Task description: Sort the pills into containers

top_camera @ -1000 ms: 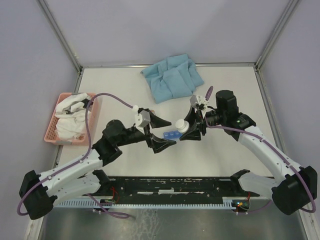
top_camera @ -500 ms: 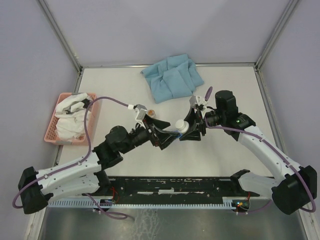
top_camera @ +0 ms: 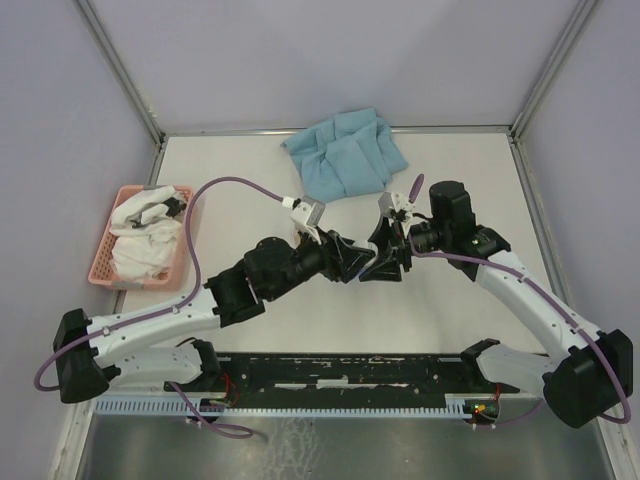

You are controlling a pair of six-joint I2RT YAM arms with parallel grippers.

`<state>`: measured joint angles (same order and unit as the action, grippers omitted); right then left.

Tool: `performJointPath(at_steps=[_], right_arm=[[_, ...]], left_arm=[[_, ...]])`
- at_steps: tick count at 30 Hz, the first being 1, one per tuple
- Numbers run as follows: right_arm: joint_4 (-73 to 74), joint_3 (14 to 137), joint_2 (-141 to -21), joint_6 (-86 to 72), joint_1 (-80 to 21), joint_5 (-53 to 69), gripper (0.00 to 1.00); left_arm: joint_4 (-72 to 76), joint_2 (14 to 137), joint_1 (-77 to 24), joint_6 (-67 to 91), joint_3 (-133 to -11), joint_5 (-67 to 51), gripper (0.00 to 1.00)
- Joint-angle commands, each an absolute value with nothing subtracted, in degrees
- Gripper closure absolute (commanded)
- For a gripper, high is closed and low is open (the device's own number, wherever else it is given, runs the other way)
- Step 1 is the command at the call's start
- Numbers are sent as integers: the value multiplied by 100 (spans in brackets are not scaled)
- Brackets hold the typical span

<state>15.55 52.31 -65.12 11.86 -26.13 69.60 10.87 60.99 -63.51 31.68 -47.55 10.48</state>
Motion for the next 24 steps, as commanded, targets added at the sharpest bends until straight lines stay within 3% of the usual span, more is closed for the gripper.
performJointPath(at_steps=[1,4,7,11,13,15,18,19,20,24], right_arm=[[1536,5416,-6484,1286,-2604,7054,99],[1547,5414,-6486,1305,-2603,7047,99],[1562,5414,-6479,1335,-2602,7025,99],[1573,5401,-6482,1360,-2601,6953,97],[1577,5398,-6470,1375,-2602,6951,85],[1598,5381,-6449,1425,-2599,6938,64],[1722,5376,-6425,1545,-2601,6892,24],[1821,5410,-6428,1621,-2597,6835,4],[1989,5469,-6423,1728,-2601,6752,0],[2474,5622,-6380,2222,-2564,6337,0]], left_arm=[[969,6185,-6372,3032,-5133,1283,38],[949,6203,-6373,3032,-5143,1212,50],[948,6153,-6372,3032,-5115,1188,76],[965,6086,-6373,3043,-5068,1134,95],[1017,6041,-6377,3066,-5007,1140,97],[1090,5986,-6374,3075,-4911,1230,97],[1124,5894,-6363,2996,-4718,1499,97],[1113,5852,-6345,2949,-4622,1642,97],[1100,5772,-6297,2905,-4489,1781,97],[928,5384,-5773,2951,-3684,2161,97]])
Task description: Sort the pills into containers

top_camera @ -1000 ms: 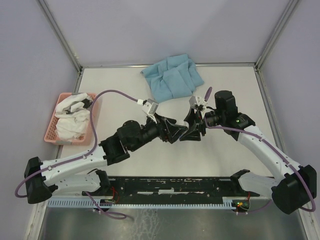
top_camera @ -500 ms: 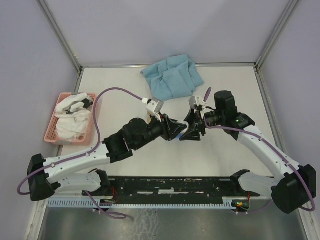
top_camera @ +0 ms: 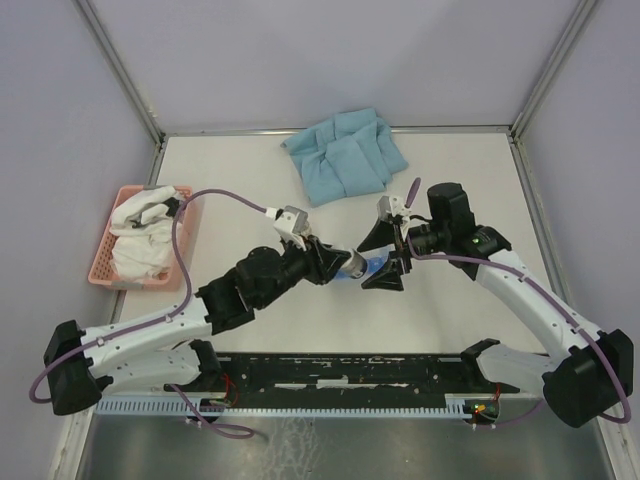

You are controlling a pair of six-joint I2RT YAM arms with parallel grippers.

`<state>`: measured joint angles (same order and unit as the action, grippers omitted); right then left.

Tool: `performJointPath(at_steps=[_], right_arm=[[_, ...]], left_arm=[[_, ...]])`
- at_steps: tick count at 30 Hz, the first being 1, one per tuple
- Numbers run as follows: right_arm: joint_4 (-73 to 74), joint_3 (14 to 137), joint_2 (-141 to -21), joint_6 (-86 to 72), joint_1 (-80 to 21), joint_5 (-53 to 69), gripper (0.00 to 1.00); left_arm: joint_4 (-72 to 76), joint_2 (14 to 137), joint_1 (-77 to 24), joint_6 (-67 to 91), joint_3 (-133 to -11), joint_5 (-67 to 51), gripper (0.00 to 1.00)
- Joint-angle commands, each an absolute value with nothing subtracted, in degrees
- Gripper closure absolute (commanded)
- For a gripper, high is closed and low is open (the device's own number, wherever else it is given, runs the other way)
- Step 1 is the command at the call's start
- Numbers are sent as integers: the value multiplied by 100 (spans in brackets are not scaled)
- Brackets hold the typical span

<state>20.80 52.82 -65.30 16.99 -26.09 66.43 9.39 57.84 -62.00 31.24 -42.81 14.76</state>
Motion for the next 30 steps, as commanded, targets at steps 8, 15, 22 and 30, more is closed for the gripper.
performJointPath(at_steps=[8,15,22,30], right_arm=[[2463,5551,-6389,2378,-2404,6103,0],[2473,5515,-6416,2471,-2348,5889,0],[2547,5504,-6426,2622,-2316,5771,1],[2573,5502,-6372,2694,-2320,5711,0]], left_arm=[[156,4544,-4339,2939,-2625,3266,97],[305,5333,-3161,2602,-2751,3662,97],[681,6494,-2027,2975,-3154,3172,97],[-248,7876,-1761,3240,-4386,3827,97]])
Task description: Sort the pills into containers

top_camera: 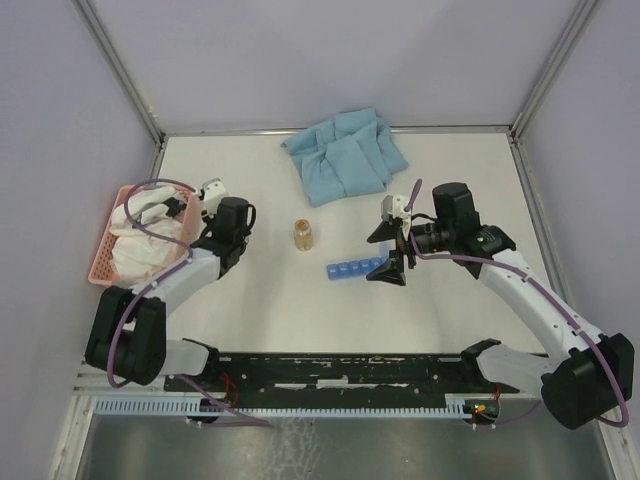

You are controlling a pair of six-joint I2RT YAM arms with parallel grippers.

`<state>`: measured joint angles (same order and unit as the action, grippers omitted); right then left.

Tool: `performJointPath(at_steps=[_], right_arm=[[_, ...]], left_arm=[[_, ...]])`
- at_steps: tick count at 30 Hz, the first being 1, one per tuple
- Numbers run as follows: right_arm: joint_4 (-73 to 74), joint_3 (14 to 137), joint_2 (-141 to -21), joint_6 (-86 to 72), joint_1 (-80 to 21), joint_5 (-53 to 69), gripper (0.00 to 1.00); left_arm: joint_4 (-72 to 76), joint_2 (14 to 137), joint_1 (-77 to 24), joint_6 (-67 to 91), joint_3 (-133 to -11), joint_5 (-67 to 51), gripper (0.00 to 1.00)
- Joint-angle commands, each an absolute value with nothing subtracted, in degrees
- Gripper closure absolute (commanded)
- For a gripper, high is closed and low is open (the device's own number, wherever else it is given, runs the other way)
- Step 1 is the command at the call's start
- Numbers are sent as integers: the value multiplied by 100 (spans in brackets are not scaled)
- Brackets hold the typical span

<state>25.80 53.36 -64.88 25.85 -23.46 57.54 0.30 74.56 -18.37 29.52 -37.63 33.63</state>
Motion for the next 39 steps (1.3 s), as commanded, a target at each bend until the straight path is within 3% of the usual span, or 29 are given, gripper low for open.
performJointPath(at_steps=[1,5,8,15,21,25,29,34,39], right_arm=[[2575,5509,-6371,2700,-2316,5705,0],[2584,5502,-6370,2722,-2319,5695,0],[2606,5511,-6381,2745,-2323,5667,0],[2624,5519,-6393,2770,-2282,5639,0],[2304,5448,-6428,2253,-2076,5898,0],[2493,5422,-6835,2375,-1901,6870,0],[3364,5690,-7039,3355,-1873,6866,0],[3441,5755,-6916,3467,-1671,6299,0],[3693,5990,-7010,3517,-1433,6030,0]], left_arm=[[-385,8000,-1751,3276,-4508,3836,94],[-766,8172,-1741,3445,-4818,3829,45],[-836,7912,-1745,3435,-4875,3755,29],[-785,6710,-1750,3181,-4718,2820,23],[568,5133,-1754,2479,-3622,-213,22],[2014,4540,-2007,2627,-2836,-2176,21],[2801,4401,-2938,2108,-2380,-2061,21],[4322,4608,-3790,1535,-1726,-1940,20],[5323,5129,-3798,1361,-1540,-2101,2]])
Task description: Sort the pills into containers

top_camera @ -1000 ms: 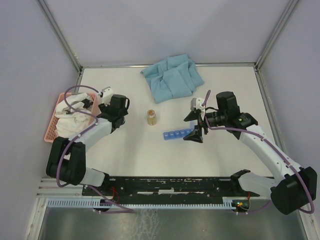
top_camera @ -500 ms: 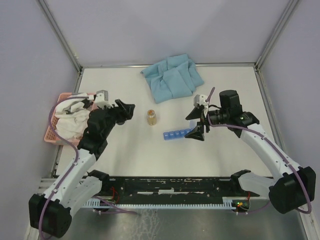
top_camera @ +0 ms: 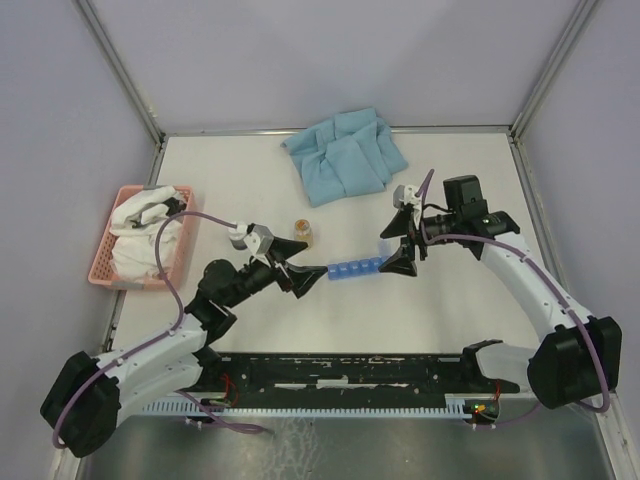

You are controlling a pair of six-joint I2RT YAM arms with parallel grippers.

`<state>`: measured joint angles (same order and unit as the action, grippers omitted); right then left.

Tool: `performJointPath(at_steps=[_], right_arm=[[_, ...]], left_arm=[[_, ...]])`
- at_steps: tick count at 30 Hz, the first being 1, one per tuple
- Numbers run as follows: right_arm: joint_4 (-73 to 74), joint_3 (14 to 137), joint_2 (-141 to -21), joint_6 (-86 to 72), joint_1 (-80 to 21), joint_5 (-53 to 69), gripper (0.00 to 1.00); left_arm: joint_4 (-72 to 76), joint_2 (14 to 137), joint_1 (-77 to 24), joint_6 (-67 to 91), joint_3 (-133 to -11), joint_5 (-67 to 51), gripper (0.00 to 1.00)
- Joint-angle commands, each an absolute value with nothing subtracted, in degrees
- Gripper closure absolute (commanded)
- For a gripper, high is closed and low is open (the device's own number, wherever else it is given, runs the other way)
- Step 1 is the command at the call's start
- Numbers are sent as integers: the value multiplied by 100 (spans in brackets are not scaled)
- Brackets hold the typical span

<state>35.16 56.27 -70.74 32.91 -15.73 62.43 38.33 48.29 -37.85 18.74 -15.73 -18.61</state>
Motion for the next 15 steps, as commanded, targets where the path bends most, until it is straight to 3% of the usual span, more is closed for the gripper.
performJointPath(at_steps=[1,10,15], right_arm=[[3710,6009,-7033,3554,-1417,5907,0],[4962,6963,-7874,5110,-1406,5436,0],[4837,7360,-8413,4943,-1406,5356,1]], left_arm=[[5369,5191,-3795,1285,-1577,-2217,0],[6102,6644,-4061,-123,-1661,-2602,1],[6640,7351,-4295,-1043,-1741,-2450,1]])
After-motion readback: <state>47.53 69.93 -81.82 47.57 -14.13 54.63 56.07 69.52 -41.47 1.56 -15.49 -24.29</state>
